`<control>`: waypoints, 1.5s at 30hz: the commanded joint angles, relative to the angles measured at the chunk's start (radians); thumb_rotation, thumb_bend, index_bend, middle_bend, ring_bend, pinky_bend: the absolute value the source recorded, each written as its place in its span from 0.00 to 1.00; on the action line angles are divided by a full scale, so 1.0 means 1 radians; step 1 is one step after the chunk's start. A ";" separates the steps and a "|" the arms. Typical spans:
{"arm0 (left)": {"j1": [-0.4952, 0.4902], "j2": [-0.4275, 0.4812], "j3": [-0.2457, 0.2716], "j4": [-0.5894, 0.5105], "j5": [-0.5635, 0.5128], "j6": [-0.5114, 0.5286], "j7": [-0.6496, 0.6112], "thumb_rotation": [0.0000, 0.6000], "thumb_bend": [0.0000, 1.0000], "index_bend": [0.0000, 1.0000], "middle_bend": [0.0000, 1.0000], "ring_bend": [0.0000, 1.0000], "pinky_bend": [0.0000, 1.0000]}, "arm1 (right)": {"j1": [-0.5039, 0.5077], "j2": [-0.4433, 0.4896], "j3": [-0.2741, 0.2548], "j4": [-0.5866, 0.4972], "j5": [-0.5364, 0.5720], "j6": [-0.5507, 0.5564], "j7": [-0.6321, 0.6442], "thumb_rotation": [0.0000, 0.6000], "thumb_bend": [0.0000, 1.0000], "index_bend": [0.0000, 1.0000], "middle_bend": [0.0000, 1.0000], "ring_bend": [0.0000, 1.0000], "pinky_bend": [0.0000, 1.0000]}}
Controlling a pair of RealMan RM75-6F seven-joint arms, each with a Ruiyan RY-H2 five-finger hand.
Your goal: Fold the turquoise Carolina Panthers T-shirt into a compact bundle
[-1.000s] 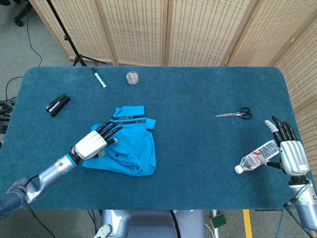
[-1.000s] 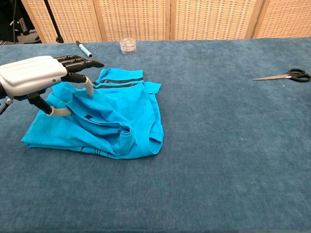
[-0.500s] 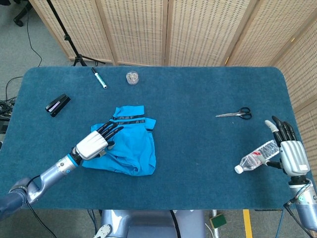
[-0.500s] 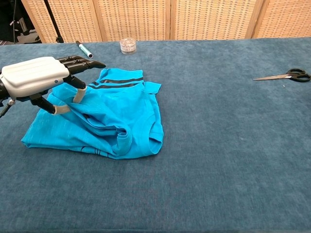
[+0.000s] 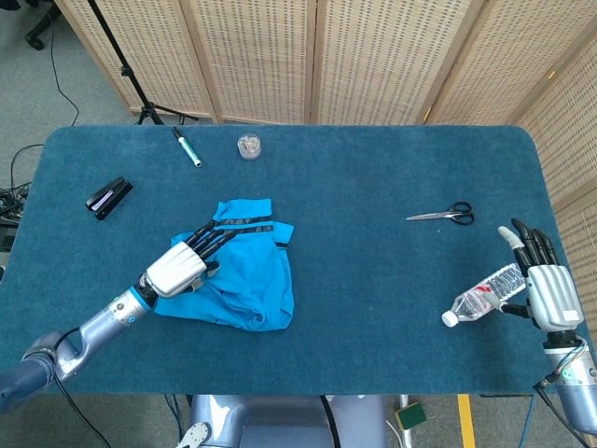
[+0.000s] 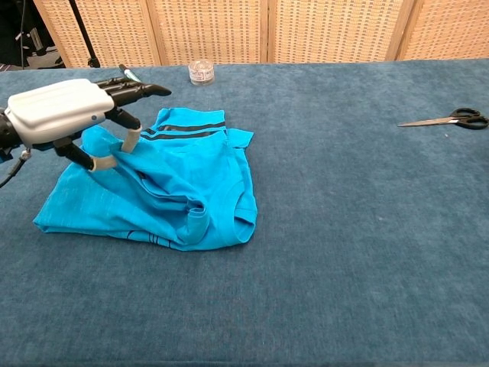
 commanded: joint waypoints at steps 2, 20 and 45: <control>-0.031 0.010 -0.022 -0.036 0.007 -0.001 0.054 1.00 0.47 0.79 0.00 0.00 0.00 | 0.000 0.001 0.000 -0.001 0.001 0.000 0.001 1.00 0.00 0.00 0.00 0.00 0.00; -0.180 0.016 -0.118 -0.119 0.009 -0.093 0.353 1.00 0.46 0.79 0.00 0.00 0.00 | -0.001 0.011 0.004 0.001 0.005 -0.002 0.031 1.00 0.00 0.00 0.00 0.00 0.00; -0.299 -0.123 -0.131 0.029 0.004 -0.171 0.396 1.00 0.45 0.79 0.00 0.00 0.00 | 0.003 0.013 0.009 0.008 0.019 -0.018 0.044 1.00 0.00 0.00 0.00 0.00 0.00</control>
